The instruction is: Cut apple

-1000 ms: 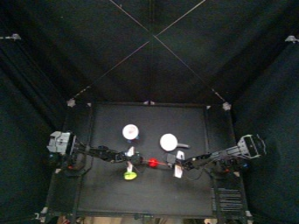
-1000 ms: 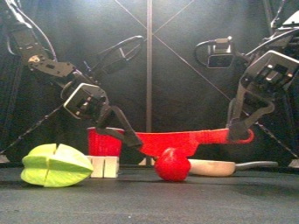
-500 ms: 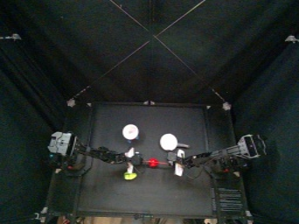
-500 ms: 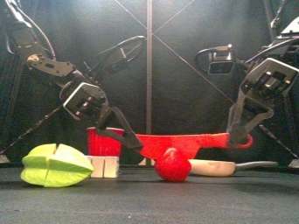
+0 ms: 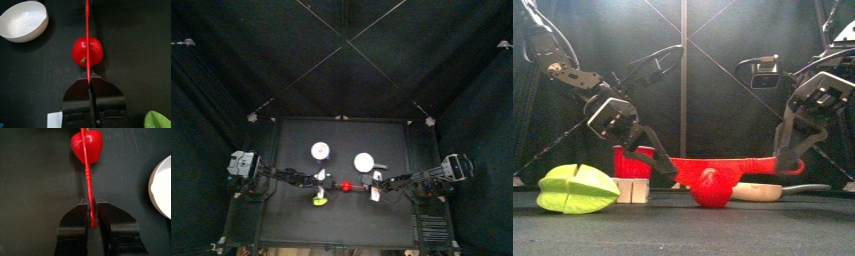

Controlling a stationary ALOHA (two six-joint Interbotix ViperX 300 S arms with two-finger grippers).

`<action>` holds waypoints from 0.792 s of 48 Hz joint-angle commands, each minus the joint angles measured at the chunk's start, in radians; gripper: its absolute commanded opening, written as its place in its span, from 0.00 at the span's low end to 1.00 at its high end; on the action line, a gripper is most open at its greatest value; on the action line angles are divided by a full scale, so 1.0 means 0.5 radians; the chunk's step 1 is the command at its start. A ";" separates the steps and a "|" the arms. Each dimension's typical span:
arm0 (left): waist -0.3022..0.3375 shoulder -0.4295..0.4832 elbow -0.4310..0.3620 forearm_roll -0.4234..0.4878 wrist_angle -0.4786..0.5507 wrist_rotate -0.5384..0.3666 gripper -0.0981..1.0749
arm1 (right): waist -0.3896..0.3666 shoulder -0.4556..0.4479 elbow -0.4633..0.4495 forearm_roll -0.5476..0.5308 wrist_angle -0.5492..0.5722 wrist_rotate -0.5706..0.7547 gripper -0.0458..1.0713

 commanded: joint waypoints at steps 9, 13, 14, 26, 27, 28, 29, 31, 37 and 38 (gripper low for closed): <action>0.003 0.015 -0.049 0.000 0.018 0.003 0.19 | -0.003 -0.015 -0.018 -0.003 -0.021 0.006 0.48; 0.003 0.015 -0.049 0.000 0.018 0.003 0.19 | -0.003 -0.012 -0.018 0.000 -0.021 0.006 0.48; 0.003 0.015 -0.049 0.000 0.018 0.003 0.19 | -0.003 -0.012 -0.018 -0.003 -0.021 0.006 0.48; 0.003 0.018 -0.049 0.000 0.031 0.003 0.19 | -0.025 0.009 -0.025 -0.003 -0.040 0.006 0.48; 0.003 0.018 -0.049 0.000 0.037 0.003 0.19 | -0.028 0.012 -0.025 -0.003 -0.043 0.006 0.48; 0.003 0.021 -0.049 0.000 0.040 0.003 0.19 | -0.031 0.015 -0.028 -0.003 -0.043 0.006 0.48; 0.003 0.021 -0.049 0.000 0.046 0.003 0.19 | -0.034 0.021 -0.031 -0.003 -0.046 0.006 0.48; 0.003 0.025 -0.049 0.000 0.052 0.003 0.19 | -0.040 0.028 -0.031 -0.003 -0.052 0.006 0.48; 0.003 0.025 -0.049 0.000 0.055 0.003 0.19 | -0.058 0.052 -0.037 -0.003 -0.074 0.003 0.48; 0.003 0.025 -0.049 0.000 0.058 0.003 0.19 | -0.058 0.052 -0.034 -0.003 -0.077 0.003 0.48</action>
